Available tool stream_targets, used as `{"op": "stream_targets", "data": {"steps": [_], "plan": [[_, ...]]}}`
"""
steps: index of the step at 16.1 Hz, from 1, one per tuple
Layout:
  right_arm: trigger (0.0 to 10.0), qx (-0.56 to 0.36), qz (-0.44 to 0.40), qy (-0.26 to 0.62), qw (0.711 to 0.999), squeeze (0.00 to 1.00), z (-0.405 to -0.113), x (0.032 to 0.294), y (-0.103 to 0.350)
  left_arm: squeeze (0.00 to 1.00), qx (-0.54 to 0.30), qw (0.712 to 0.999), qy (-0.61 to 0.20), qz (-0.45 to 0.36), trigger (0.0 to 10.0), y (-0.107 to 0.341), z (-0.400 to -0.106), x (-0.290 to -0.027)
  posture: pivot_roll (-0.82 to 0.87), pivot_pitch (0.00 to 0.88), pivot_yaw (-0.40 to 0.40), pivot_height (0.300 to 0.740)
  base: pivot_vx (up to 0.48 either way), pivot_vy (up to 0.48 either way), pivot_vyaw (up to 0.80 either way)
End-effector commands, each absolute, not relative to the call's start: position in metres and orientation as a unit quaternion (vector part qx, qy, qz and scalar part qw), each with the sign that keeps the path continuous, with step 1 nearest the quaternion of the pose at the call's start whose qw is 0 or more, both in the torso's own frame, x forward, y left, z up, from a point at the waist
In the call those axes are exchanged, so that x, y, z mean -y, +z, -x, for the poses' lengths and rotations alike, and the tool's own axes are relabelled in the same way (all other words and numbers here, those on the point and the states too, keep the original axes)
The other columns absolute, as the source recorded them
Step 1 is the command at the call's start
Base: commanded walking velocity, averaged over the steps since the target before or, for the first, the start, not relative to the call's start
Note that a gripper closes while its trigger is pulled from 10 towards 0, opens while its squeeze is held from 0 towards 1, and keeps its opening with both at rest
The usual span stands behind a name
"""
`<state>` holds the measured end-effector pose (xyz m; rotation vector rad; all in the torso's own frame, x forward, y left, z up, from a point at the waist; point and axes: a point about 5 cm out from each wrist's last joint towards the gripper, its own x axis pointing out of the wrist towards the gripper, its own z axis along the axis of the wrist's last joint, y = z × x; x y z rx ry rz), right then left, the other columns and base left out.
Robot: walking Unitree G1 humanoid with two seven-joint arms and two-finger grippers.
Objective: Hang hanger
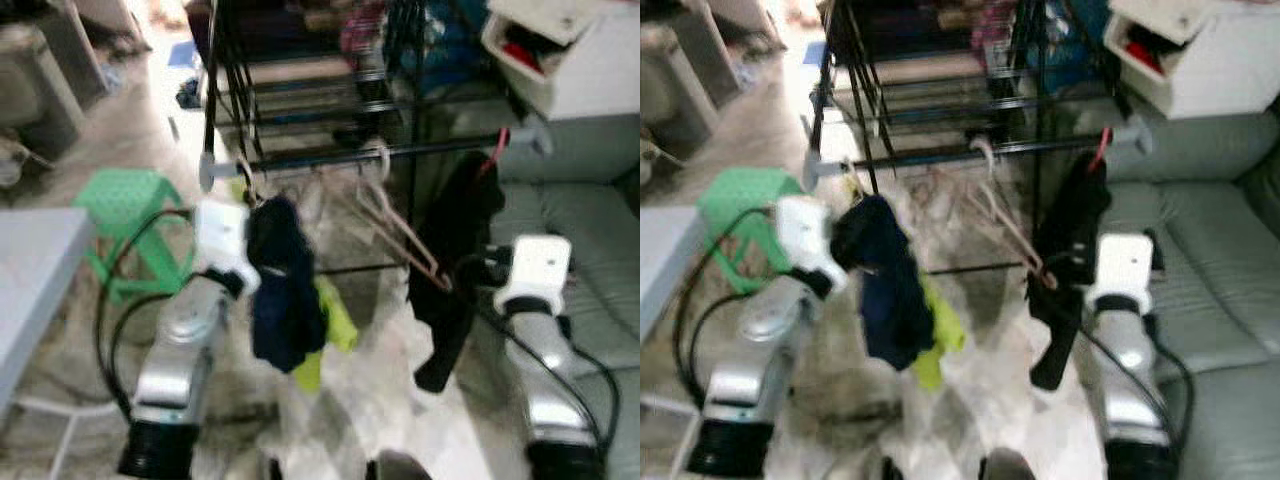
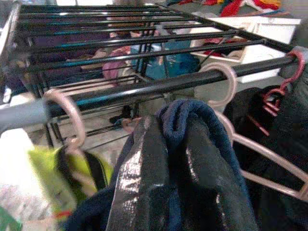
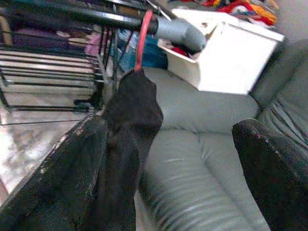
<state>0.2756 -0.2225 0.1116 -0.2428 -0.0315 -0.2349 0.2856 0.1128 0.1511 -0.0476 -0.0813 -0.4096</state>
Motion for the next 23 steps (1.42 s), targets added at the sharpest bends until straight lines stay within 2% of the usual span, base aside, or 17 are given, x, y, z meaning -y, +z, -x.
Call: {"op": "stream_targets", "data": {"steps": [1, 3, 7, 11, 15, 17, 20, 23], "plan": [[10.0, 0.006, 0.102, -0.072, 0.992, 0.0, -0.281, 0.209, 0.108, 0.0, 0.061, 0.981, -0.183, 0.009, 10.0, 0.16, -0.287, -0.126, -0.03, 0.049, 0.027, 0.74, 0.304, 0.371, 0.0], [10.0, 0.011, 0.134, -0.024, 0.991, 0.0, -0.281, 0.205, 0.109, 0.0, 0.06, 0.982, -0.181, 0.01, 10.0, 0.16, -0.287, -0.126, -0.03, 0.049, 0.027, 0.74, 0.294, 0.381, 0.0], [10.0, 0.003, 0.157, -0.005, 0.988, 0.0, -0.279, 0.204, 0.107, 0.0, 0.064, 0.982, -0.175, 0.008, 10.0, 0.16, -0.287, -0.126, -0.03, 0.044, 0.023, 0.74, 0.067, 0.092, 0.54], [10.0, -0.01, 0.182, -0.018, 0.983, 0.0, -0.286, 0.221, 0.109, 0.0, 0.063, 0.983, -0.174, 0.006, 10.0, 0.159, -0.287, -0.126, -0.04, 0.04, 0.024, 0.74, 0.0, 0.0, 0.0], [10.0, -0.011, 0.226, -0.101, 0.969, 0.0, -0.286, 0.25, 0.116, 0.0, 0.061, 0.983, -0.176, 0.005, 10.0, 0.159, -0.287, -0.124, -0.04, 0.04, 0.021, 0.74, 0.0, 0.0, 0.0], [10.0, -0.028, 0.24, -0.119, 0.963, 0.0, -0.283, 0.254, 0.111, 0.0, 0.062, 0.982, -0.181, 0.003, 10.0, 0.159, -0.286, -0.123, -0.04, 0.041, 0.023, 0.74, 0.0, 0.0, 0.0], [10.0, -0.039, 0.221, -0.095, 0.97, 0.0, -0.286, 0.255, 0.108, 0.0, 0.066, 0.98, -0.187, 0.003, 10.0, 0.16, -0.286, -0.123, -0.04, 0.043, 0.027, 0.74, 0.0, 0.0, 0.0], [10.0, -0.064, 0.235, -0.071, 0.967, 0.0, -0.293, 0.267, 0.11, 0.0, 0.071, 0.979, -0.192, 0.001, 10.0, 0.162, -0.286, -0.124, -0.04, 0.05, 0.026, 0.74, 0.101, 0.0, 0.0]]}}
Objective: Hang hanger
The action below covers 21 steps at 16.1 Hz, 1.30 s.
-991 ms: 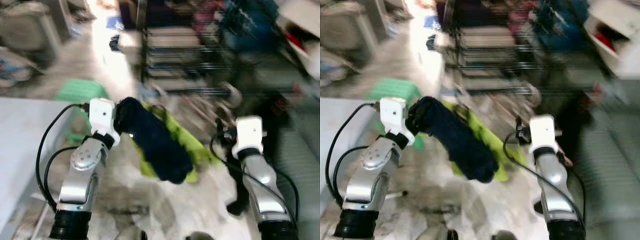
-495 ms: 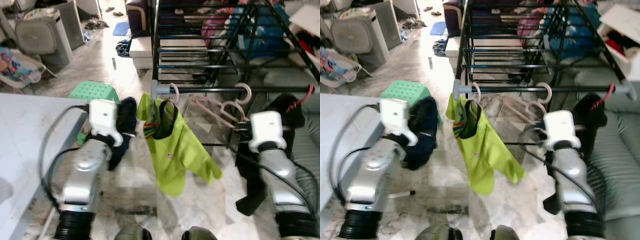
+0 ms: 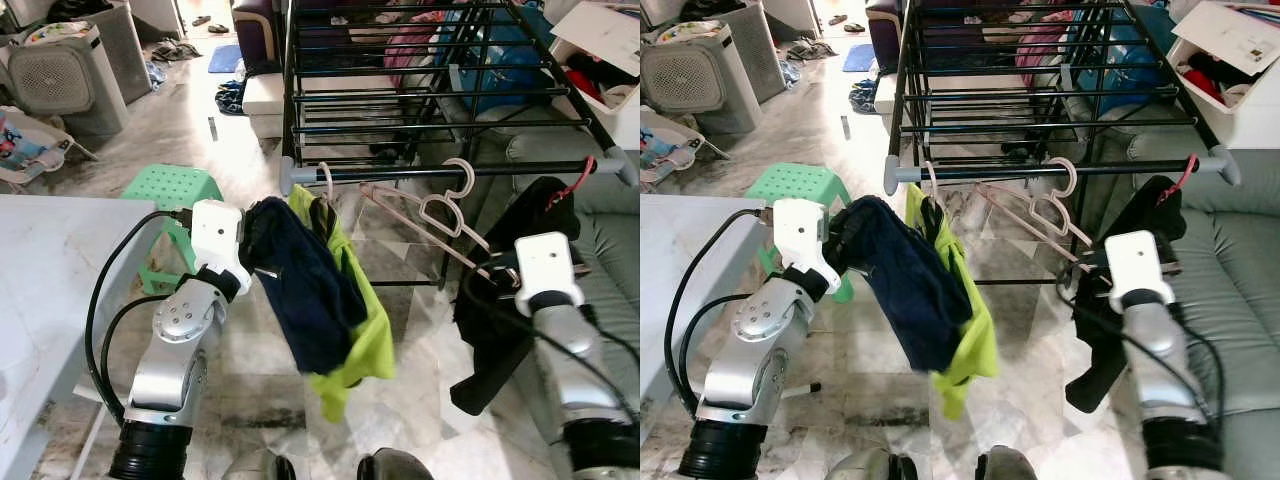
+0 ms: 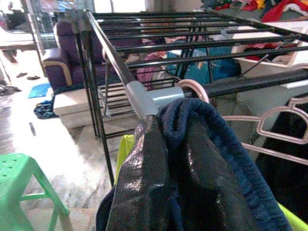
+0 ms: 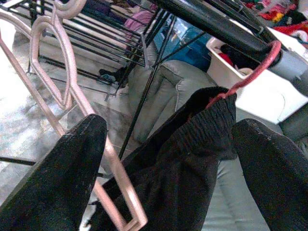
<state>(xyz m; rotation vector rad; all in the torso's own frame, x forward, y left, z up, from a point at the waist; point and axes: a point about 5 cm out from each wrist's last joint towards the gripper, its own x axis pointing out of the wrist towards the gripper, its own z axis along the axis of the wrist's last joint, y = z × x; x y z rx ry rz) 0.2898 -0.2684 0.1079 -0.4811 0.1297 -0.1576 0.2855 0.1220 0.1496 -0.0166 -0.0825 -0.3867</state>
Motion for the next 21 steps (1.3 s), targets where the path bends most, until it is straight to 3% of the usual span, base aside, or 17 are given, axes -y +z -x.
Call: {"op": "stream_targets", "data": {"steps": [1, 10, 16, 17, 18, 19, 20, 21], "plan": [[10.0, -0.066, 0.238, -0.07, 0.966, 0.0, -0.293, 0.271, 0.111, 0.0, 0.071, 0.979, -0.192, 0.001, 10.0, 0.162, -0.286, -0.124, -0.04, 0.051, 0.027, 0.74, 0.304, 0.0, 0.0], [10.0, -0.096, 0.223, -0.027, 0.97, 0.0, -0.289, 0.264, 0.097, 0.0, 0.059, 0.978, -0.198, -0.004, 10.0, 0.158, -0.283, -0.124, -0.04, 0.049, 0.027, 0.74, 0.099, 0.0, 0.0], [10.0, -0.15, 0.243, 0.047, 0.957, 0.0, -0.309, 0.274, 0.103, 0.0, 0.049, 0.978, -0.202, -0.013, 10.0, 0.153, -0.281, -0.122, -0.03, 0.034, 0.031, 0.74, 0.0, 0.0, 0.0], [8.6, -0.168, 0.24, 0.072, 0.953, 0.0, -0.313, 0.278, 0.105, 0.0, 0.049, 0.978, -0.201, -0.015, 10.0, 0.154, -0.282, -0.123, -0.03, 0.035, 0.032, 0.74, 0.0, 0.0, 0.0], [6.5, -0.177, 0.242, 0.081, 0.951, 0.0, -0.315, 0.28, 0.105, 0.0, 0.049, 0.978, -0.201, -0.015, 10.0, 0.154, -0.282, -0.124, -0.03, 0.035, 0.032, 0.74, 0.0, 0.0, 0.0], [1.6, -0.187, 0.238, 0.089, 0.949, 0.0, -0.318, 0.286, 0.108, 0.0, 0.047, 0.978, -0.201, -0.018, 10.0, 0.153, -0.282, -0.124, -0.03, 0.037, 0.034, 0.74, 0.0, 0.0, 0.0], [0.0, -0.197, 0.235, 0.097, 0.947, 0.0, -0.32, 0.289, 0.109, 0.0, 0.046, 0.978, -0.201, -0.019, 10.0, 0.153, -0.282, -0.124, -0.02, 0.039, 0.035, 0.74, 0.0, 0.0, 0.0], [0.0, -0.212, 0.231, 0.111, 0.943, 0.0, -0.322, 0.292, 0.11, 0.0, 0.045, 0.978, -0.201, -0.019, 10.0, 0.153, -0.282, -0.125, -0.02, 0.042, 0.037, 0.74, 0.0, 0.0, 0.0]]}}
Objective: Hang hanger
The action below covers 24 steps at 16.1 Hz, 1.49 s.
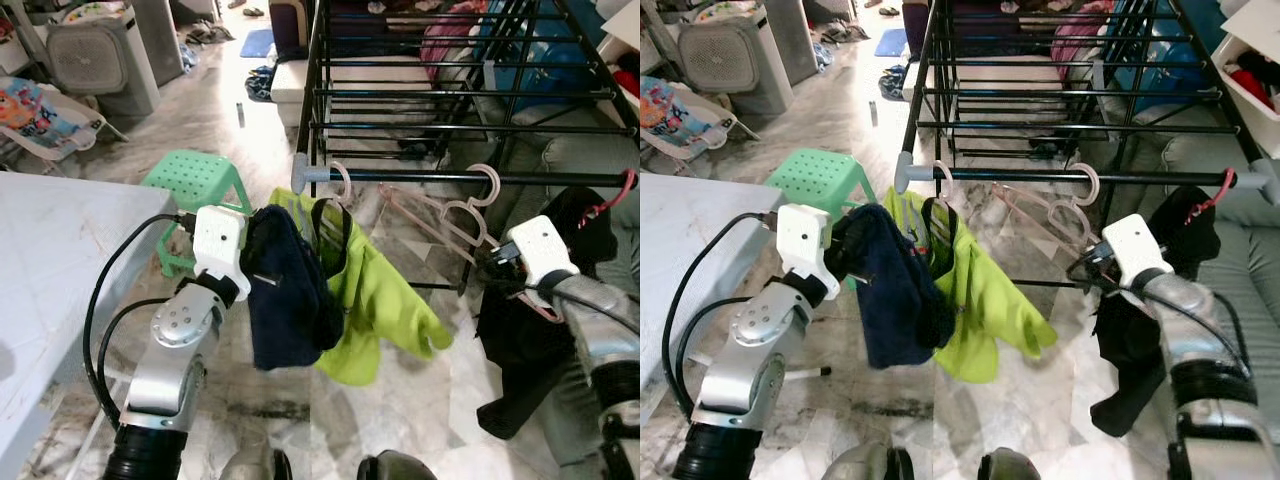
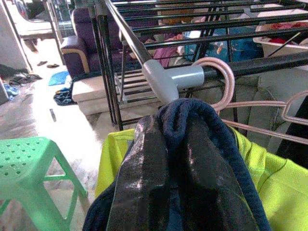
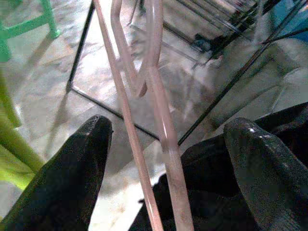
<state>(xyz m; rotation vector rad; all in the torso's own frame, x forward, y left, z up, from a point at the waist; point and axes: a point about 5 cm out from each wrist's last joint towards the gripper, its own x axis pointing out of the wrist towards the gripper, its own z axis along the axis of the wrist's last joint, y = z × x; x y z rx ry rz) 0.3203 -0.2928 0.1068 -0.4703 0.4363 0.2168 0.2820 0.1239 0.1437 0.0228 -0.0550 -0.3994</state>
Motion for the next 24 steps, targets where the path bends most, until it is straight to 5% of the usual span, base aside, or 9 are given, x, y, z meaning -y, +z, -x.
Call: {"op": "stream_targets", "data": {"steps": [1, 24], "plan": [[0.0, -0.226, 0.231, 0.125, 0.938, 0.0, -0.324, 0.296, 0.112, 0.0, 0.044, 0.978, -0.202, -0.02, 10.0, 0.153, -0.281, -0.125, -0.02, 0.042, 0.037, 0.74, 0.0, 0.0, 0.0], [0.0, -0.292, 0.217, 0.207, 0.908, 0.0, -0.323, 0.324, 0.127, 0.0, 0.037, 0.973, -0.223, -0.042, 10.0, 0.152, -0.279, -0.123, -0.01, 0.055, 0.051, 0.74, 0.0, 0.0, 0.0]]}}
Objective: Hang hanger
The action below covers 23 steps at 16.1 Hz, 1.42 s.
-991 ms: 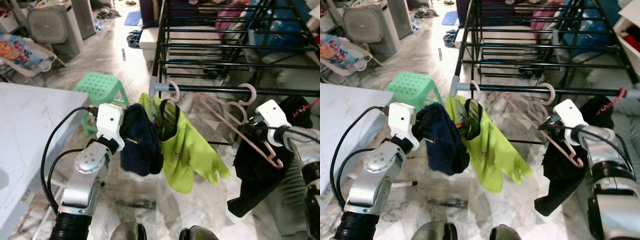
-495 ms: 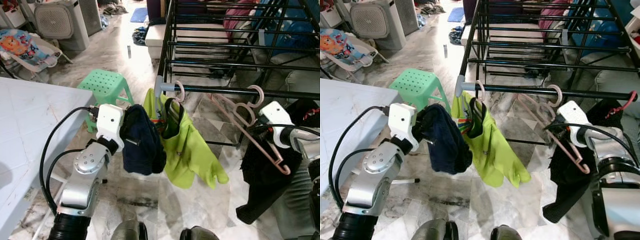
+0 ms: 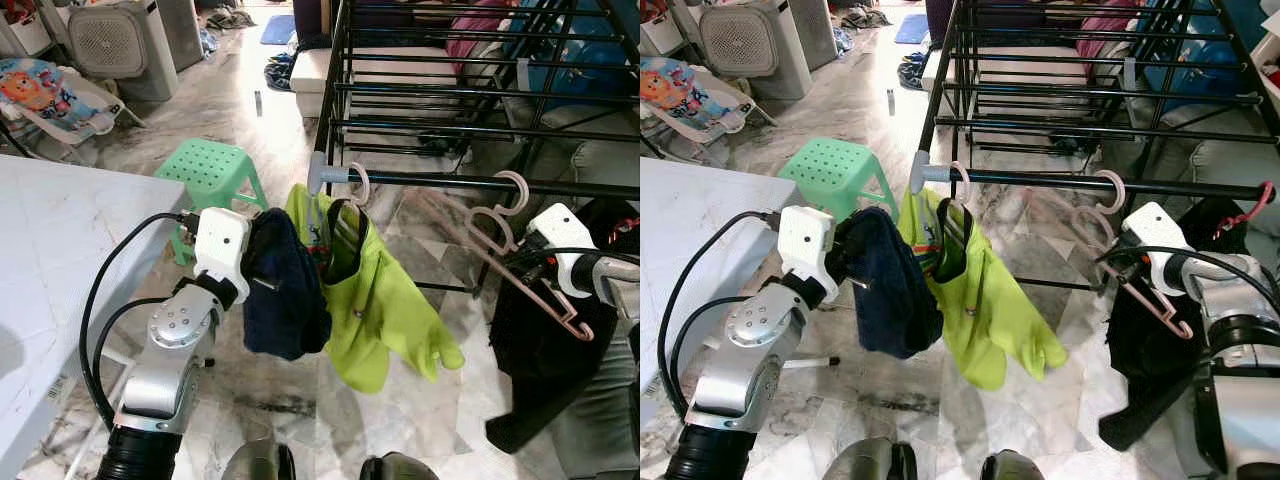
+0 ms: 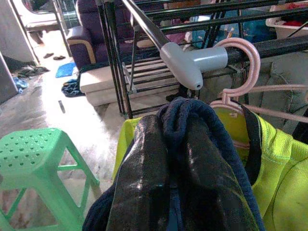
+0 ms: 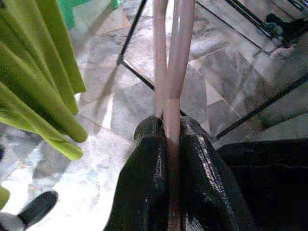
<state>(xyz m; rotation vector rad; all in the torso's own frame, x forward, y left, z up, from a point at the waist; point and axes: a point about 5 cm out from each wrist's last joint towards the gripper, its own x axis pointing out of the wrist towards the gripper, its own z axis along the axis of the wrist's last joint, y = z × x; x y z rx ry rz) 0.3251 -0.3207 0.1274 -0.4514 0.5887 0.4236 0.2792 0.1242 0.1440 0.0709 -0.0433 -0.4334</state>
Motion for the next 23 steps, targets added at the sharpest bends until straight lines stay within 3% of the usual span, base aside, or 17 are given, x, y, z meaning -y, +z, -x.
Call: {"op": "stream_targets", "data": {"steps": [1, 2, 3, 4, 8, 9, 11, 12, 13, 14, 15, 22, 23], "plan": [[0.0, -0.296, 0.208, 0.222, 0.906, 0.0, -0.321, 0.322, 0.126, 0.0, 0.038, 0.973, -0.223, -0.043, 10.0, 0.152, -0.279, -0.124, -0.01, 0.055, 0.051, 0.74, 0.0, 0.0, 0.0], [8.3, -0.3, 0.205, 0.241, 0.9, 0.0, -0.319, 0.319, 0.122, 0.0, 0.038, 0.973, -0.223, -0.044, 10.0, 0.152, -0.28, -0.124, -0.01, 0.048, 0.049, 0.74, 0.0, 0.0, 0.0], [10.0, -0.306, 0.187, 0.246, 0.9, 0.0, -0.317, 0.317, 0.117, 0.0, 0.038, 0.973, -0.223, -0.045, 10.0, 0.152, -0.28, -0.124, -0.01, 0.046, 0.048, 0.74, 0.0, 0.0, 0.0], [10.0, -0.312, 0.187, 0.245, 0.899, 1.0, -0.314, 0.318, 0.113, 0.0, 0.039, 0.973, -0.224, -0.045, 10.0, 0.152, -0.28, -0.123, -0.01, 0.045, 0.049, 0.74, 0.0, 0.0, 0.0], [10.0, -0.32, 0.184, 0.255, 0.894, 1.0, -0.309, 0.32, 0.112, 0.0, 0.037, 0.972, -0.228, -0.047, 10.0, 0.15, -0.278, -0.122, -0.01, 0.046, 0.05, 0.74, 0.0, 0.0, 0.0], [10.0, -0.321, 0.184, 0.254, 0.894, 0.0, -0.309, 0.322, 0.114, 0.0, 0.037, 0.972, -0.227, -0.047, 10.0, 0.15, -0.278, -0.122, -0.01, 0.052, 0.048, 0.74, 0.0, 0.0, 0.0], [10.0, -0.323, 0.191, 0.253, 0.892, 0.0, -0.308, 0.326, 0.118, 0.0, 0.037, 0.972, -0.227, -0.046, 10.0, 0.15, -0.278, -0.122, -0.01, 0.052, 0.048, 0.74, 0.0, 0.0, 0.0], [4.2, -0.322, 0.192, 0.251, 0.892, 0.0, -0.309, 0.327, 0.119, 0.0, 0.037, 0.972, -0.228, -0.045, 10.0, 0.15, -0.278, -0.121, -0.01, 0.052, 0.048, 0.74, 0.0, 0.0, 0.0], [1.1, -0.321, 0.194, 0.249, 0.893, 0.0, -0.309, 0.327, 0.119, 0.0, 0.037, 0.972, -0.228, -0.045, 10.0, 0.15, -0.277, -0.12, -0.01, 0.052, 0.048, 0.74, 0.0, 0.0, 0.0], [1.9, -0.321, 0.194, 0.248, 0.893, 0.0, -0.309, 0.327, 0.12, 0.0, 0.036, 0.972, -0.23, -0.045, 10.0, 0.149, -0.277, -0.12, -0.02, 0.054, 0.05, 0.74, 0.0, 0.0, 0.0], [0.3, -0.32, 0.196, 0.247, 0.894, 0.0, -0.31, 0.327, 0.121, 0.0, 0.037, 0.971, -0.23, -0.045, 10.0, 0.15, -0.278, -0.119, -0.02, 0.054, 0.05, 0.74, 0.0, 0.0, 0.0], [0.0, -0.314, 0.206, 0.248, 0.893, 0.0, -0.315, 0.326, 0.127, 0.0, 0.036, 0.971, -0.231, -0.046, 10.0, 0.149, -0.278, -0.119, -0.02, 0.055, 0.049, 0.74, 0.0, 0.0, 0.0], [3.3, -0.313, 0.207, 0.249, 0.893, 0.0, -0.316, 0.326, 0.128, 0.0, 0.036, 0.971, -0.232, -0.047, 10.0, 0.149, -0.278, -0.119, -0.02, 0.056, 0.047, 0.74, 0.0, 0.0, 0.0]]}}
